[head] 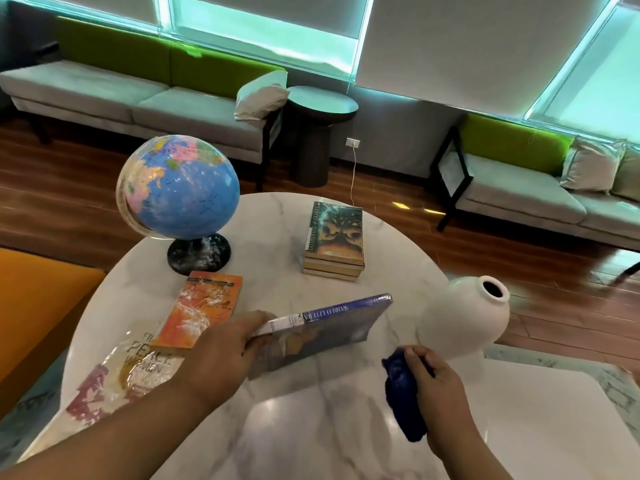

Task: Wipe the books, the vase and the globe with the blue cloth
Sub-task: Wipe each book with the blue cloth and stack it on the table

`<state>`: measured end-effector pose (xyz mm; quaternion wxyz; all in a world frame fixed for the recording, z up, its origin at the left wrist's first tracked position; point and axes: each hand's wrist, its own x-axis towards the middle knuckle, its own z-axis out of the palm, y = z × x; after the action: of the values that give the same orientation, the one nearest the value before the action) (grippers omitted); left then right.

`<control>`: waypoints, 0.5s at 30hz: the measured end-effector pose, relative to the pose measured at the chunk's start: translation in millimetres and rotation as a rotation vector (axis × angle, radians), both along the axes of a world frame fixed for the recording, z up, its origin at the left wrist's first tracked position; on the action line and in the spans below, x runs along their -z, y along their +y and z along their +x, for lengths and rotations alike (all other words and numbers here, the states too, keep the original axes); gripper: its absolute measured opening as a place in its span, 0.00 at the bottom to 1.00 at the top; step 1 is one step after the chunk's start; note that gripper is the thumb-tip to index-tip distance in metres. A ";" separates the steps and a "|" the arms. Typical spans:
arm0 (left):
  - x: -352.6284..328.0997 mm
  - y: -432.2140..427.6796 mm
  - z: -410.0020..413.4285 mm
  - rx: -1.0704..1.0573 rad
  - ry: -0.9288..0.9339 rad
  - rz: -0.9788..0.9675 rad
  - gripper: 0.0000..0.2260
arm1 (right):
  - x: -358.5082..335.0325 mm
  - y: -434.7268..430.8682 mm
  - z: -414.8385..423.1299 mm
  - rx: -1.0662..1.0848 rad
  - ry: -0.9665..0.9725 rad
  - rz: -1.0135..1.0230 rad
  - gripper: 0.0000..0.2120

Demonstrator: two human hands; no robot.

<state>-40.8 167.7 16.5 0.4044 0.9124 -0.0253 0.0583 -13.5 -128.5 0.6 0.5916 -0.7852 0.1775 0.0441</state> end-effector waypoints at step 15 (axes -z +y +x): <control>-1.6 -43.8 30.8 -0.410 0.516 -1.123 0.05 | -4.0 46.6 3.1 -0.318 0.230 0.430 0.15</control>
<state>-10.0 123.9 18.1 0.7935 0.5332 0.2815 -0.0824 -10.4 -81.9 4.6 0.7063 -0.6494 0.1047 0.2615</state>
